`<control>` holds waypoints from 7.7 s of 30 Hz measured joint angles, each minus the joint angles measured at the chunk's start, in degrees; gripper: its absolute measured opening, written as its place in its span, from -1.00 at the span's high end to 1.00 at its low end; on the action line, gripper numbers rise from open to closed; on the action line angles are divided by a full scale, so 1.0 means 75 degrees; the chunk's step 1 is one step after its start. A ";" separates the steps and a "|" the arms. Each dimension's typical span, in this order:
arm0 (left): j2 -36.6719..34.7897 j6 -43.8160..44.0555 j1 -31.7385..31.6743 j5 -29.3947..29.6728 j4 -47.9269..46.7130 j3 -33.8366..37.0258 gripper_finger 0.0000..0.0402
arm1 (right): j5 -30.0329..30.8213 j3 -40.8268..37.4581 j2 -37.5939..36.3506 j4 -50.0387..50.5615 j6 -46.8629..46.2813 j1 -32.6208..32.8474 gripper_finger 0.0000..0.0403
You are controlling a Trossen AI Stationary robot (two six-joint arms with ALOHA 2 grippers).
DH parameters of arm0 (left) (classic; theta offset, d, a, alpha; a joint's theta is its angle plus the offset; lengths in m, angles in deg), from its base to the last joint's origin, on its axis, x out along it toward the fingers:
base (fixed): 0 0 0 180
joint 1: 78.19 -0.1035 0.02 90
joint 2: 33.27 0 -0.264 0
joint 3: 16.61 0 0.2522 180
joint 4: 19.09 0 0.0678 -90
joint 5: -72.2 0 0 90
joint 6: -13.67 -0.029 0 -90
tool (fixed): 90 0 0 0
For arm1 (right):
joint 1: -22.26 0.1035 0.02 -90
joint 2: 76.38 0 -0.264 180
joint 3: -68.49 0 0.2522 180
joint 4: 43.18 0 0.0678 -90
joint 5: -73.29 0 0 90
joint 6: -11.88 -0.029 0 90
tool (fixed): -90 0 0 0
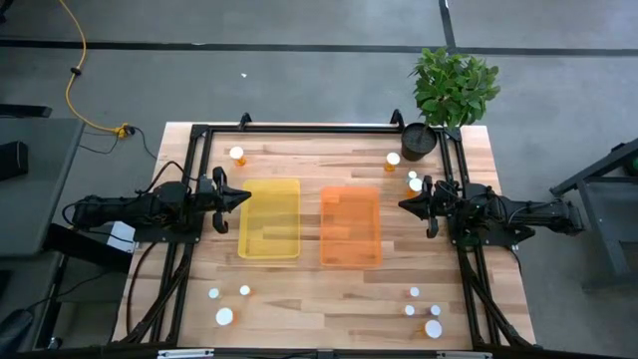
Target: Pick and place medicine bottles into bin by pill shape (circle, oval)
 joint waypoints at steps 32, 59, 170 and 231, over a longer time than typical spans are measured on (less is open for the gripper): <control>0.0003 -0.0001 0.0000 -0.0001 0.0001 -0.0001 0.97 | 0.0001 0.0001 0.0001 0.0000 0.0000 -0.0002 1.00; 0.0003 0.0000 0.0000 -0.0001 0.0001 0.0001 0.97 | -0.0001 -0.0001 -0.0001 0.0000 0.0000 -0.0002 1.00; 0.0003 0.0401 0.0003 -0.0001 0.0002 0.0001 0.97 | 0.2162 0.5163 0.8267 0.6991 -0.2745 -0.2879 -0.65; 0.0001 0.0399 0.0006 0.0025 0.0004 0.0000 0.97 | 0.1259 0.9622 1.1856 0.7435 -0.1463 0.0111 0.08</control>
